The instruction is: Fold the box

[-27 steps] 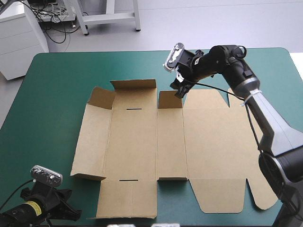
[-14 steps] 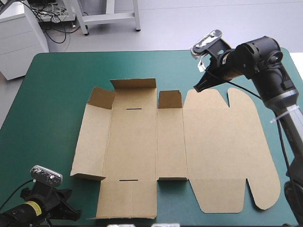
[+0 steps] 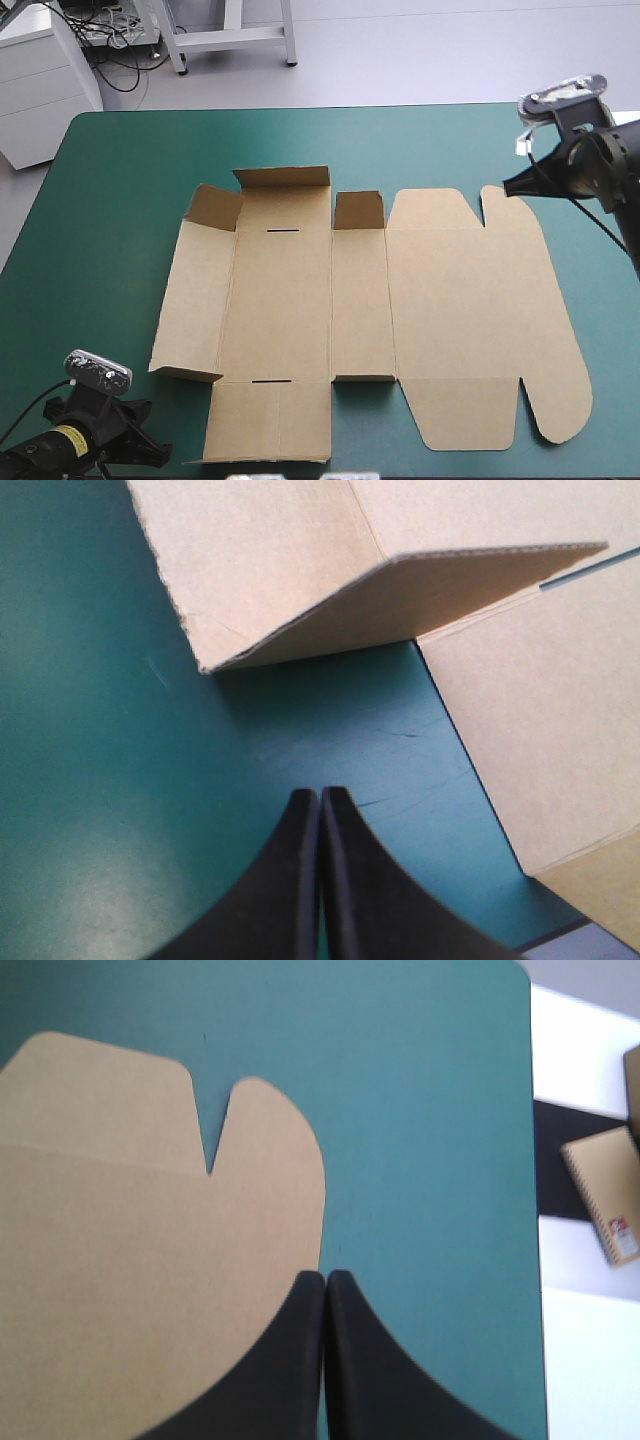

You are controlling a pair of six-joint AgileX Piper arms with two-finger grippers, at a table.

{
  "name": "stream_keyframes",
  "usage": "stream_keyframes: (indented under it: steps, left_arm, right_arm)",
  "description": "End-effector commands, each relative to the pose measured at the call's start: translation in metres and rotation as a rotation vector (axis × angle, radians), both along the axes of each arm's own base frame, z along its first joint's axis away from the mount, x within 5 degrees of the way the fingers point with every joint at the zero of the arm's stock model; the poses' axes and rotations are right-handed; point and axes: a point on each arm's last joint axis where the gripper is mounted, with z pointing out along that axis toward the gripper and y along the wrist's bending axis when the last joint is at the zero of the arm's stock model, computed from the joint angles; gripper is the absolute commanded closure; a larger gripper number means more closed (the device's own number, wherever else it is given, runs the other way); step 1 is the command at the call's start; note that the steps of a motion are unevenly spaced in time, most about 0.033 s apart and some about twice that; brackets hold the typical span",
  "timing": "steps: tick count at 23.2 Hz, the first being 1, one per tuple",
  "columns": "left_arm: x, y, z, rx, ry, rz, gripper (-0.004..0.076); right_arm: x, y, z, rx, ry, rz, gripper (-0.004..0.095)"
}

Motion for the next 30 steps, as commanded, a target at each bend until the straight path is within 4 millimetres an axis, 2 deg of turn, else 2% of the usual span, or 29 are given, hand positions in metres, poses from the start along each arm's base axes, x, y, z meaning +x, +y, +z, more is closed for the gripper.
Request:
stream_keyframes:
  steps: [1,3,8,12,15,19,23,24,26,30]
  left_arm:
    - [0.004,-0.002,0.009,-0.030,-0.050,0.006,0.0756]
    - [0.004,-0.002,0.009,-0.030,-0.050,0.006,0.0756]
    - [0.004,-0.002,0.009,-0.030,-0.050,0.006,0.0756]
    - [0.004,-0.002,0.009,-0.030,-0.048,0.005,0.0756]
    - [-0.001,-0.003,0.016,-0.052,-0.020,-0.003,0.0756]
    - [-0.013,-0.002,0.049,-0.094,-0.013,-0.023,0.0756]
    - [-0.027,0.003,0.096,-0.130,-0.114,-0.035,0.0756]
    - [-0.028,0.004,0.115,-0.148,-0.161,-0.026,0.0756]
    - [-0.022,0.003,0.138,-0.182,-0.181,0.018,0.0756]
    - [-0.001,-0.006,0.158,-0.181,-0.157,0.024,0.0756]
  right_arm:
    - [-0.025,-0.022,-0.012,0.064,0.048,-0.033,0.0931]
    - [-0.038,-0.030,-0.038,0.093,0.135,-0.026,0.0931]
    - [-0.074,-0.032,-0.089,0.105,0.238,-0.019,0.0931]
    - [-0.097,-0.033,-0.112,0.106,0.256,-0.016,0.0931]
    - [-0.105,-0.034,-0.117,0.100,0.252,-0.016,0.0931]
    - [-0.109,-0.034,-0.116,0.094,0.233,-0.016,0.0931]
    - [-0.109,-0.034,-0.114,0.095,0.217,-0.014,0.0931]
    - [-0.109,-0.034,-0.114,0.096,0.217,-0.013,0.0931]
    - [-0.109,-0.034,-0.114,0.096,0.217,-0.013,0.0931]
    - [-0.109,-0.034,-0.115,0.098,0.221,-0.014,0.0931]
